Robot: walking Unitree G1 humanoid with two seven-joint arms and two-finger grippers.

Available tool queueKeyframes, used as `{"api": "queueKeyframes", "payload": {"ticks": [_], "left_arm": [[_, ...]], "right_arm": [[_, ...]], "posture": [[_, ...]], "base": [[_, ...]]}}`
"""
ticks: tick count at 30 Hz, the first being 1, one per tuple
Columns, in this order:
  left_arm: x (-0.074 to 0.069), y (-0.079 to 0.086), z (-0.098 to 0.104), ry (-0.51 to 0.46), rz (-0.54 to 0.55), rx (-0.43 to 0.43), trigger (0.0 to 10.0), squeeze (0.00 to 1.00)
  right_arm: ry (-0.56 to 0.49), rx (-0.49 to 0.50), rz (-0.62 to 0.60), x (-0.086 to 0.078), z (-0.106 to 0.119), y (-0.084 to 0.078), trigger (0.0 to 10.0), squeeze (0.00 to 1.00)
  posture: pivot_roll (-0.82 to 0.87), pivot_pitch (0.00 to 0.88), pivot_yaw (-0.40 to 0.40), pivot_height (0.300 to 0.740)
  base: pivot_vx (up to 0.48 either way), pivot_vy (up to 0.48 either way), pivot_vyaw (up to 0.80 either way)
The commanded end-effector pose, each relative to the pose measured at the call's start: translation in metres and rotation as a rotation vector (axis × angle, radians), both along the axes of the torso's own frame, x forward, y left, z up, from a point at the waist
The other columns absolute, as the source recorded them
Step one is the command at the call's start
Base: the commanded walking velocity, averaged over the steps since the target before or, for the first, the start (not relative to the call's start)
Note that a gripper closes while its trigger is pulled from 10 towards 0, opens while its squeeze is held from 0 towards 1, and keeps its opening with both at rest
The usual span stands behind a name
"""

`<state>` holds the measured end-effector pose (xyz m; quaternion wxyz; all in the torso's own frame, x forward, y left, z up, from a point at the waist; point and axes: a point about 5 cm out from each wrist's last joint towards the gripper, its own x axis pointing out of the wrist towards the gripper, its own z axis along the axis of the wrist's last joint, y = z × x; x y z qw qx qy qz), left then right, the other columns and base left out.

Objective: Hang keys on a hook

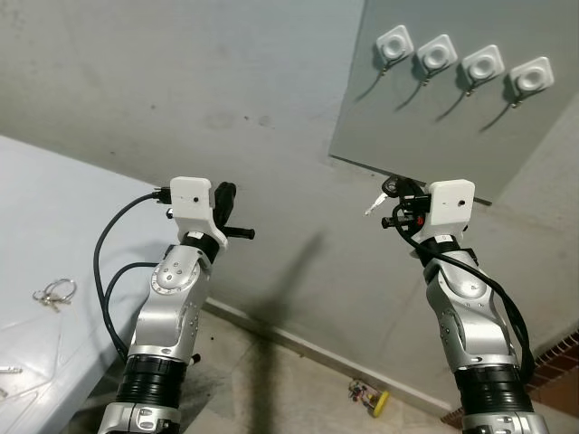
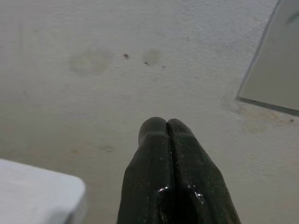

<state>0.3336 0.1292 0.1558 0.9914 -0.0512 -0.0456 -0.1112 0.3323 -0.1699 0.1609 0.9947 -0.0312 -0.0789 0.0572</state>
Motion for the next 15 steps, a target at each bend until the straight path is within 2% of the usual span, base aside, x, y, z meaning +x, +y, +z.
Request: {"api": "queueKeyframes", "payload": {"ticks": [1,6,7,10,13,15], "left_arm": [[0.0004,-0.0018,0.0058,-0.013,-0.005,0.016,10.0,0.0],[0.0001,-0.0024,0.0065,-0.016,-0.006,0.003,10.0,0.0],[0.0,-0.0014,0.0056,-0.006,-0.007,-0.036,10.0,0.0],[0.0,-0.0012,0.005,0.004,-0.013,-0.026,10.0,0.0],[-0.0002,-0.0015,0.0043,0.008,-0.012,-0.02,10.0,0.0],[-0.0005,-0.0015,0.0034,0.015,-0.003,-0.028,10.0,0.0]], "right_arm": [[-0.011,-0.004,0.008,0.001,0.0058,0.0006,10.0,0.0],[-0.009,-0.006,0.006,0.0012,0.0059,0.0004,10.0,0.0],[-0.008,-0.006,0.007,0.0012,0.0058,0.0005,10.0,0.0],[-0.009,-0.006,0.008,0.0012,0.006,0.0008,10.0,0.0],[-0.01,-0.007,0.007,0.0012,0.0063,0.0009,10.0,0.0],[-0.009,-0.006,0.008,0.0011,0.0063,0.001,10.0,0.0]], "posture": [[0.0,0.0,-0.075,0.74],[0.0,0.0,-0.076,0.74],[0.0,0.0,-0.076,0.74],[0.0,0.0,-0.076,0.74],[0.0,0.0,-0.076,0.74],[0.0,0.0,-0.076,0.74]], "base": [[0.0,0.0,-0.72],[0.0,0.0,-0.71],[0.0,0.0,-0.71],[0.0,0.0,-0.71],[0.0,0.432,-0.71],[-0.244,0.368,-0.71]]}}
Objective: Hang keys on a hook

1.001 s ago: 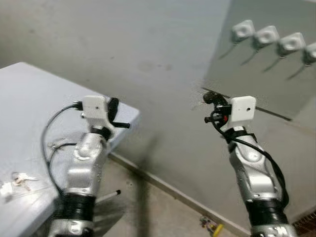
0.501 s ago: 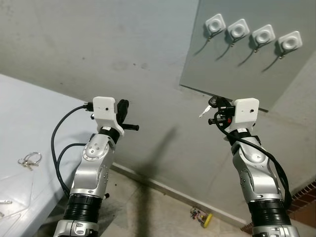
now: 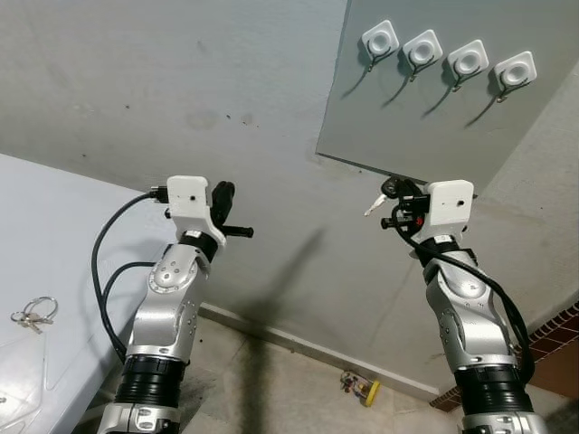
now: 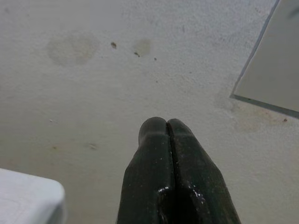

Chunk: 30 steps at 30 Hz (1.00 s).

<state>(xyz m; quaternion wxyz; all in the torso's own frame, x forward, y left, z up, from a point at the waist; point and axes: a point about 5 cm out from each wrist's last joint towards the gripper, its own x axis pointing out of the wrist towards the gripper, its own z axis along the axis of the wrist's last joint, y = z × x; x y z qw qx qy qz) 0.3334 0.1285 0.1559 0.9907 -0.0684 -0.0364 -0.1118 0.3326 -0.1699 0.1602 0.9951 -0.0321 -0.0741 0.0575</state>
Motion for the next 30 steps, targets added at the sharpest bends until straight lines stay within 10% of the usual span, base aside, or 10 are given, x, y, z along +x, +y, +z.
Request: {"api": "queueKeyframes", "payload": {"ticks": [1,14,30], "left_arm": [[0.0,-0.0004,0.0029,-0.003,0.017,0.024,10.0,0.0],[0.0023,-0.0009,0.0064,-0.009,0.017,0.096,10.0,0.0],[0.0019,-0.0028,0.0058,0.003,-0.007,0.092,10.0,0.0]], "right_arm": [[-0.018,-0.006,0.007,0.0006,0.007,0.0011,10.0,0.0],[-0.03,0.002,0.01,-0.0006,0.008,0.0018,10.0,0.0],[-0.048,0.013,-0.024,-0.0046,0.0092,-0.0014,10.0,0.0]], "posture": [[0.0,0.0,-0.076,0.74],[-0.01,0.004,-0.074,0.74],[-0.03,0.025,-0.036,0.74]], "base": [[0.0,0.0,-0.72],[0.0,0.0,-0.71],[0.0,0.0,0.0]]}}
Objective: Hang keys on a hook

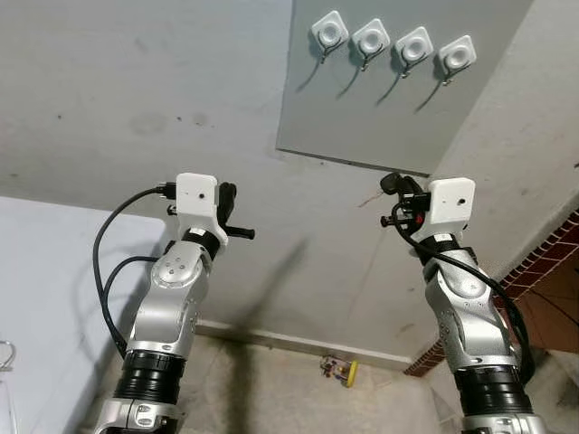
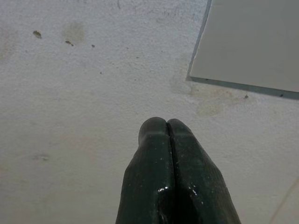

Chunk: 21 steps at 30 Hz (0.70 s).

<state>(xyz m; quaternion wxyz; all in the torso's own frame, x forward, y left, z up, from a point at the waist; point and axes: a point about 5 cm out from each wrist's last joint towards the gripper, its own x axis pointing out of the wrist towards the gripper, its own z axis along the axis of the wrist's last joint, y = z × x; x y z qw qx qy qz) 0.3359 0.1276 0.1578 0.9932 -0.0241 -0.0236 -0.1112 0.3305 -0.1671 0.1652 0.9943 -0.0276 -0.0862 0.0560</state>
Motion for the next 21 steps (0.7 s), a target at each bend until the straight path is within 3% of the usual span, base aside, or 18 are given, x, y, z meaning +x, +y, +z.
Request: {"api": "queueKeyframes", "payload": {"ticks": [1,8,21], "left_arm": [[0.0,-0.002,0.004,-0.011,-0.011,0.002,10.0,0.0],[0.006,-0.01,0.006,0.001,-0.067,0.006,10.0,0.0],[0.013,-0.022,0.008,0.011,-0.122,-0.009,10.0,0.0]], "right_arm": [[-0.025,0.004,-0.028,-0.003,0.004,-0.005,10.0,0.0],[-0.032,0.027,-0.108,-0.016,-0.001,-0.015,10.0,0.0],[-0.039,0.038,-0.162,-0.025,-0.001,-0.022,10.0,0.0]], "posture": [[-0.03,0.025,-0.036,0.74],[-0.09,0.035,0.031,0.74],[-0.13,0.034,0.06,0.74]], "base": [[0.0,0.0,0.0],[0.0,0.0,0.0],[0.0,0.0,0.0]]}}
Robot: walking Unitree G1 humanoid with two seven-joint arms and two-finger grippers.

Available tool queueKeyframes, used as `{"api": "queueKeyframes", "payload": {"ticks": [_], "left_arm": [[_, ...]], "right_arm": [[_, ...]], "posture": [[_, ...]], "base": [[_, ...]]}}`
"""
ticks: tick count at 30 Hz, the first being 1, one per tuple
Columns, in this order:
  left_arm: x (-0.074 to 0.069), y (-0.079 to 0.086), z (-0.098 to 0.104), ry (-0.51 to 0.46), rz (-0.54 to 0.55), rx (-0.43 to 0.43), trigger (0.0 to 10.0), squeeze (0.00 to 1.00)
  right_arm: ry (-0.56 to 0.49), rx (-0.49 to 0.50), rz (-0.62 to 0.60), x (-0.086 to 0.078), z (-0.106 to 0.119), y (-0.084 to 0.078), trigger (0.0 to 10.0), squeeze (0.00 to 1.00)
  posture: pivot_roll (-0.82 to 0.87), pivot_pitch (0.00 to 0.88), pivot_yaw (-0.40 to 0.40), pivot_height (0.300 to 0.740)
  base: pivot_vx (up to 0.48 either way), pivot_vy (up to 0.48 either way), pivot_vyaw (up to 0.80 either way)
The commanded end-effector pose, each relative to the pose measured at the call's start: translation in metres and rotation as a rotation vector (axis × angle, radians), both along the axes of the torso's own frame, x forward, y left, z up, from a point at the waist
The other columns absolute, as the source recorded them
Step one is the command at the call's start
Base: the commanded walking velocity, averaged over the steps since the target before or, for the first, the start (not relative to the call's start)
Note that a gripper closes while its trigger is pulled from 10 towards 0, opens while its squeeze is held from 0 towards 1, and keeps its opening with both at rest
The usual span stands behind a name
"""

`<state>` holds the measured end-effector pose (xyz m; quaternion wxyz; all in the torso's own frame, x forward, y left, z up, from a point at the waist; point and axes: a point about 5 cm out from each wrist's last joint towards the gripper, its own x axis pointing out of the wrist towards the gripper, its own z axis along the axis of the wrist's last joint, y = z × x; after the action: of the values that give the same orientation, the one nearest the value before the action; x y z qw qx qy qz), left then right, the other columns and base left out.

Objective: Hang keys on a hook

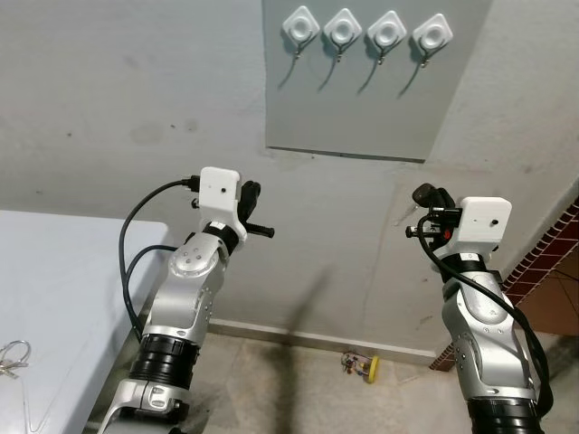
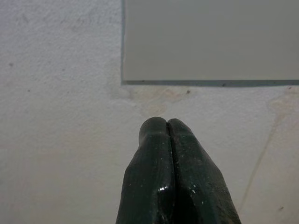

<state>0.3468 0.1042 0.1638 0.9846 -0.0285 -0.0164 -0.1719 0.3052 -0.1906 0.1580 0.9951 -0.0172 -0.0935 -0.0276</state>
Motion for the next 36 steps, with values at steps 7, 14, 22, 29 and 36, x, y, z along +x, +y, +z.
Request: {"api": "queueKeyframes", "payload": {"ticks": [7,14,22,29,36], "left_arm": [[0.002,0.008,0.001,-0.011,0.035,-0.012,10.0,0.0],[0.001,0.015,-0.002,-0.009,0.08,0.003,10.0,0.0],[-0.004,0.012,-0.003,-0.013,0.098,-0.006,10.0,0.0],[-0.006,0.003,-0.008,0.011,0.035,0.028,10.0,0.0],[-0.005,0.023,-0.006,-0.006,0.1,0.036,10.0,0.0]], "right_arm": [[-0.016,-0.001,0.041,0.004,0.007,0.011,10.0,0.0],[-0.012,0.0,0.061,0.006,0.008,0.015,10.0,0.0],[-0.014,0.005,0.066,0.007,0.012,0.012,10.0,0.0],[-0.05,0.068,0.038,0.002,0.011,0.013,10.0,0.0],[0.004,0.038,0.054,0.0,0.003,0.019,10.0,0.0]], "posture": [[-0.1,0.029,0.041,0.74],[-0.09,0.034,0.021,0.74],[-0.08,0.044,0.006,0.74],[-0.07,0.071,0.075,0.74],[-0.07,0.086,0.018,0.74]], "base": [[0.0,0.0,0.0],[0.0,0.0,0.0],[0.0,0.0,0.0],[0.0,0.0,0.0],[0.0,0.0,0.0]]}}
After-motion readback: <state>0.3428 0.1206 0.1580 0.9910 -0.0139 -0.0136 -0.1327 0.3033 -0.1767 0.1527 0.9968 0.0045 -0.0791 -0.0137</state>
